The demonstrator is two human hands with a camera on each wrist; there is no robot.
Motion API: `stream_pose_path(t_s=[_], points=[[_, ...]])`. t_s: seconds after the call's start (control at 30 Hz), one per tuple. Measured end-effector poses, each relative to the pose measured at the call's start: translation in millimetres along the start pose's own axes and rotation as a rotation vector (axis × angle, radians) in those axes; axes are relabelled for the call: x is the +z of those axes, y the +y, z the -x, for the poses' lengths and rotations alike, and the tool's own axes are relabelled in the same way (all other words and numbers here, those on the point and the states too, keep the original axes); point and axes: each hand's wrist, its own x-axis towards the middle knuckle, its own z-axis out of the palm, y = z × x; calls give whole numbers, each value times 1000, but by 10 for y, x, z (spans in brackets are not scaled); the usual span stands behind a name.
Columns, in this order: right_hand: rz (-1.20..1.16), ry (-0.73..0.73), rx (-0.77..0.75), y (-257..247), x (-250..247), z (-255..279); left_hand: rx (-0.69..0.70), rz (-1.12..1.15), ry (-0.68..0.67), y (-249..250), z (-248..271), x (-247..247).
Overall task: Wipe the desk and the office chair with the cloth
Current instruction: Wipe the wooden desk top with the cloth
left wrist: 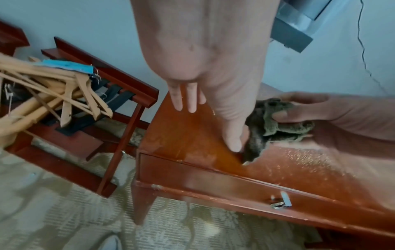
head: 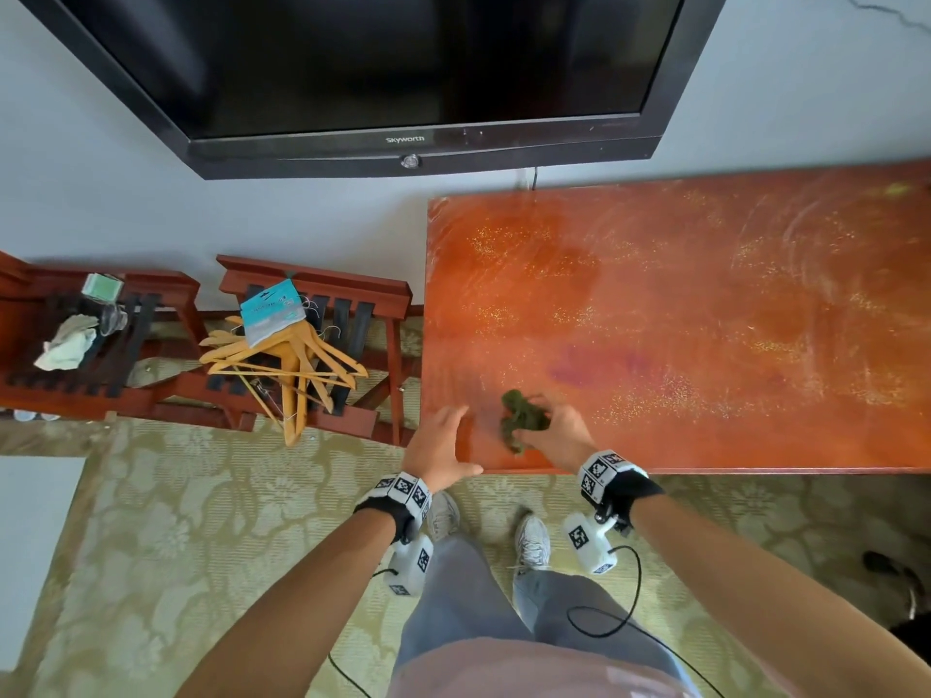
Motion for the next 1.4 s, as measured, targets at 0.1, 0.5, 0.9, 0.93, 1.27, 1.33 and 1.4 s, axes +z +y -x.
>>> stream_pose_path(t_s=[0.1,0.5,0.9,0.93,1.27,1.33,1.4], points=[[374,156,-148,196,-148,-77,-15,-135,-27,-124,-65,9],[1165,-284,-438,748,219,53,-51,-362,-163,-398,-192,-19],[1253,-373,-528,262,470,-339,-117,-188,-42,-402,-352,-238],[1244,-375,-518,215,488,-400,-111,-186,-38,-436,-401,-275],[1209,-205,-392,-416,369,-1172,73,-241,-90,-721,-915,-600],[1152,-165,-338,-529,391,-1273,94,-281,-114,-765,-1026,-623],[1124,-140,-301,-562,442,-1295,113,-344,-141,-801,-1105,-622]])
